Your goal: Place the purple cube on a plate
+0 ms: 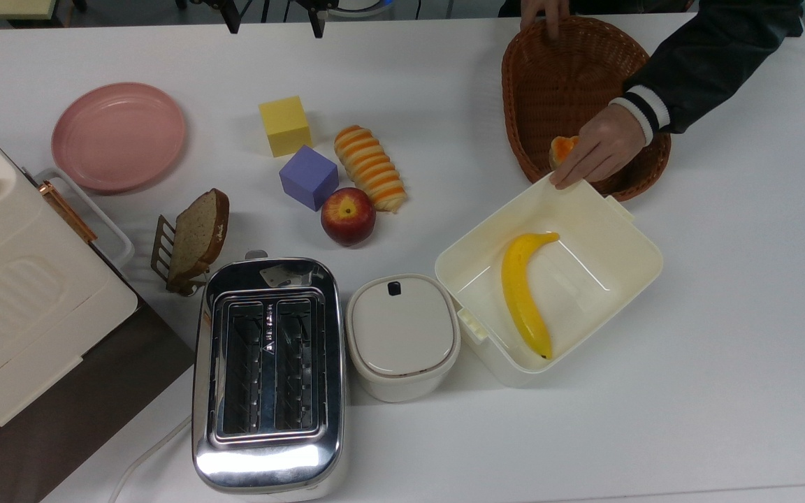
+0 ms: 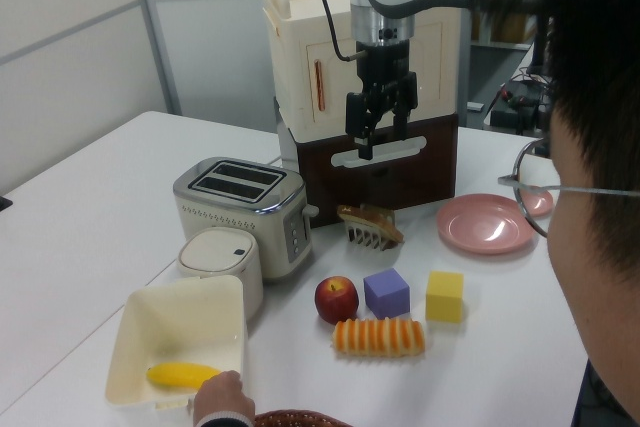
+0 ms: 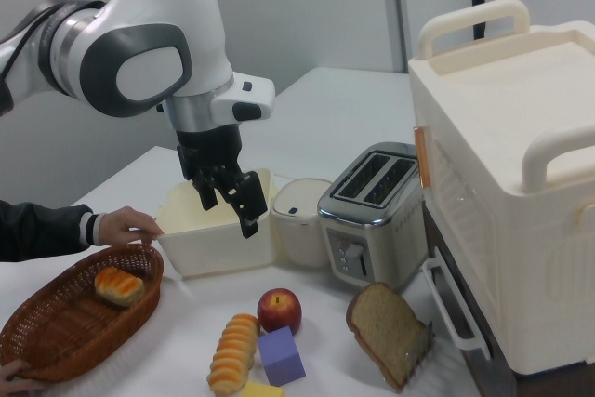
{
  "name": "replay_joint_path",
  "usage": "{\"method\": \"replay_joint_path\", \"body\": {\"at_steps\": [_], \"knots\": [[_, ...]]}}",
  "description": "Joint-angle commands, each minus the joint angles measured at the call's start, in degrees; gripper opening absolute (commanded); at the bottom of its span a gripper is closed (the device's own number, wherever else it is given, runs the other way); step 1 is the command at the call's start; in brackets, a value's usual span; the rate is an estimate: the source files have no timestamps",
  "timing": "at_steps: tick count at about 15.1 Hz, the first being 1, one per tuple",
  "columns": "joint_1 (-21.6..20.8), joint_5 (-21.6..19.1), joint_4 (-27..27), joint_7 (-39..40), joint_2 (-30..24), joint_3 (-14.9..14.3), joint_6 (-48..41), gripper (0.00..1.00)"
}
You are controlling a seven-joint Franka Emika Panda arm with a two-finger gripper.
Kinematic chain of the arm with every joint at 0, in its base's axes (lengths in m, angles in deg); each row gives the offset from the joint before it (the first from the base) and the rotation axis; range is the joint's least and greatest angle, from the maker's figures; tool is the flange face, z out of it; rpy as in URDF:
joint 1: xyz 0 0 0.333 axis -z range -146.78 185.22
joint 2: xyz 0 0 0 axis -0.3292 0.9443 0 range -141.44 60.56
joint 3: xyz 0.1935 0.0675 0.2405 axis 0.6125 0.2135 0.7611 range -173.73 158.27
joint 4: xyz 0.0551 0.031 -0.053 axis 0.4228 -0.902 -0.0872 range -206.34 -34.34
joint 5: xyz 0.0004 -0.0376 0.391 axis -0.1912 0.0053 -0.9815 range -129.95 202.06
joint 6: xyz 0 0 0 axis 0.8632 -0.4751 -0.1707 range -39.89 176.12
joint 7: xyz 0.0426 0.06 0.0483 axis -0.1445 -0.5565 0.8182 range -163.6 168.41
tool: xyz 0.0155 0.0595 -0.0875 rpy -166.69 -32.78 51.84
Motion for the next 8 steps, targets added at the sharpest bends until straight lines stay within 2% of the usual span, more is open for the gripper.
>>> {"method": "replay_joint_path", "body": {"at_steps": [1,8], "knots": [[-0.4,-0.4,-1.6,-0.8,-1.7,-0.3,-0.9,1.00],[-0.1,-0.4,-1.3,-0.8,-2.0,-0.4,-1.0,1.00]]}}
